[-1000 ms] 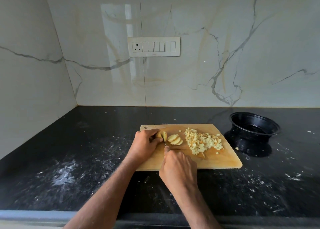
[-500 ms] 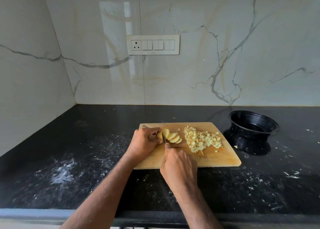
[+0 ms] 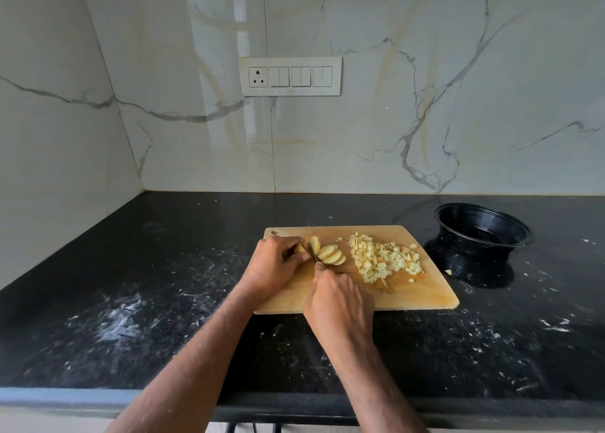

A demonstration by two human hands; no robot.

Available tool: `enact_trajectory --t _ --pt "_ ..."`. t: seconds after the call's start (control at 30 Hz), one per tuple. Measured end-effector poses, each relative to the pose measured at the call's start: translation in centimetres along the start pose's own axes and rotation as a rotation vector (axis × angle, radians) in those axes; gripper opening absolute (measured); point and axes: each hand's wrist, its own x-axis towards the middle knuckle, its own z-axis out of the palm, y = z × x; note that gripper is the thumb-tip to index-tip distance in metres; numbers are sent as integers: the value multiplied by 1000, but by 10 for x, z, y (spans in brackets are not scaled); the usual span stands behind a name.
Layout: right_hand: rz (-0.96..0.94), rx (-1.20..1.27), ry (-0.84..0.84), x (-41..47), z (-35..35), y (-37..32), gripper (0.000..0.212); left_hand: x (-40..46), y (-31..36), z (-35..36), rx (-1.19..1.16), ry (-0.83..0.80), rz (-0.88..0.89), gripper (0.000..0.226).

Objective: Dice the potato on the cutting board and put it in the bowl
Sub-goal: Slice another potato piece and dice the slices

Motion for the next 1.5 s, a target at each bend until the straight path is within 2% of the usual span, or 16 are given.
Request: enact_trajectory --t 0.07,0.17,0.27,0.4,0.6,0.8,0.97,1.13,1.5 --pt "9 12 4 0 -1 1 30 0 -2 1 -15 14 -29 5" --pt "16 26 25 -1 -2 6 37 1 -6 1 -57 30 -106 39" --pt "19 31 67 -2 -3 7 38 0 -6 0 -85 8 -114 32" --pt "12 51 75 -3 -2 6 38 1 -8 2 -120 11 -182 58" --pt "-35 57 65 -6 0 3 35 1 -11 4 -195 46 -212 65" --pt "-65 92 33 -7 0 3 35 0 -11 3 -176 134 -180 37" --pt "-20 93 84 -6 -3 3 40 -1 -8 2 -215 125 -185 36" --pt "-68 95 133 -4 -7 -1 42 1 -6 4 -185 83 -206 37" --pt "-86 97 121 -3 -7 -2 45 3 -5 4 -119 96 -203 31"
